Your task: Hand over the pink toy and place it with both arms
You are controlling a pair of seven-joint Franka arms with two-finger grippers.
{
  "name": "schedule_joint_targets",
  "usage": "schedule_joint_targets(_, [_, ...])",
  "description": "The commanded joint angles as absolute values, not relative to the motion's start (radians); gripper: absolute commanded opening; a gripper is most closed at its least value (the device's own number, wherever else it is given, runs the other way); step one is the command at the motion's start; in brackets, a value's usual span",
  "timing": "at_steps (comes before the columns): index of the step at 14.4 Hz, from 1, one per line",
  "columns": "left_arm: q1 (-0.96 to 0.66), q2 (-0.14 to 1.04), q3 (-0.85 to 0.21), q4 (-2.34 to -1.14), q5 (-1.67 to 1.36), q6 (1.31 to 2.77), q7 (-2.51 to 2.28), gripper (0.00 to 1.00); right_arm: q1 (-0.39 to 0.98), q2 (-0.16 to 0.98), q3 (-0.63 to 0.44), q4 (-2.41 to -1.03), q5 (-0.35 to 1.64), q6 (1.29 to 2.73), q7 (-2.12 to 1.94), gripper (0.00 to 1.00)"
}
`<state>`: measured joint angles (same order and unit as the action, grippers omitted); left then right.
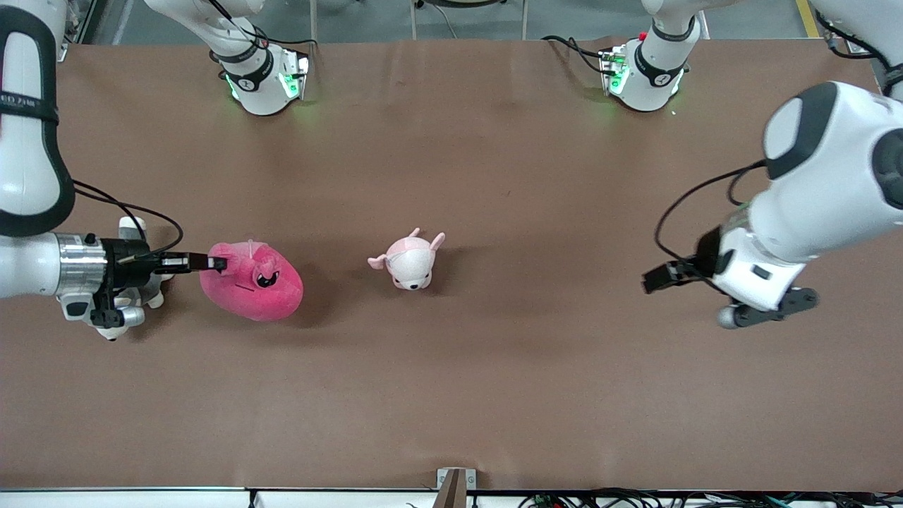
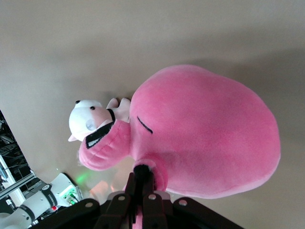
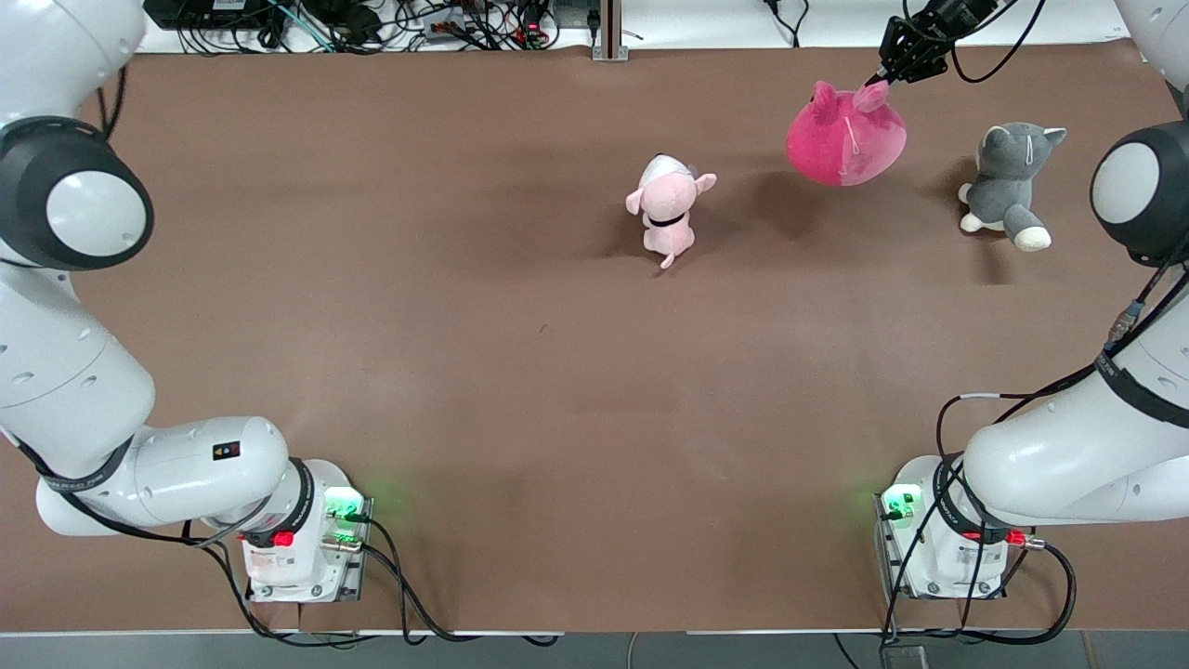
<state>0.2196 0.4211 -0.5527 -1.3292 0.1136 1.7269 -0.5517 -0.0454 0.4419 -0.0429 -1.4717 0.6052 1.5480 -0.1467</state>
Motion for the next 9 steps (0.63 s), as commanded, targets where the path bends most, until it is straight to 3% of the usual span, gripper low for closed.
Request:
schedule_joint_targets(1, [0.233,0.377,-0.558,-1.336,0.224,1.671,-0.540,1.00,-0.084,0.492,-0.028,-1.434,0.583,1.548,-0.247,0.00])
schedule_joint_targets(9, [0.302,0.278,-0.563,-1.333,0.265,1.565,-0.249,1.00,-0.133,0.597,-0.026,-1.365,0.575,1.542,-0.469,0.00])
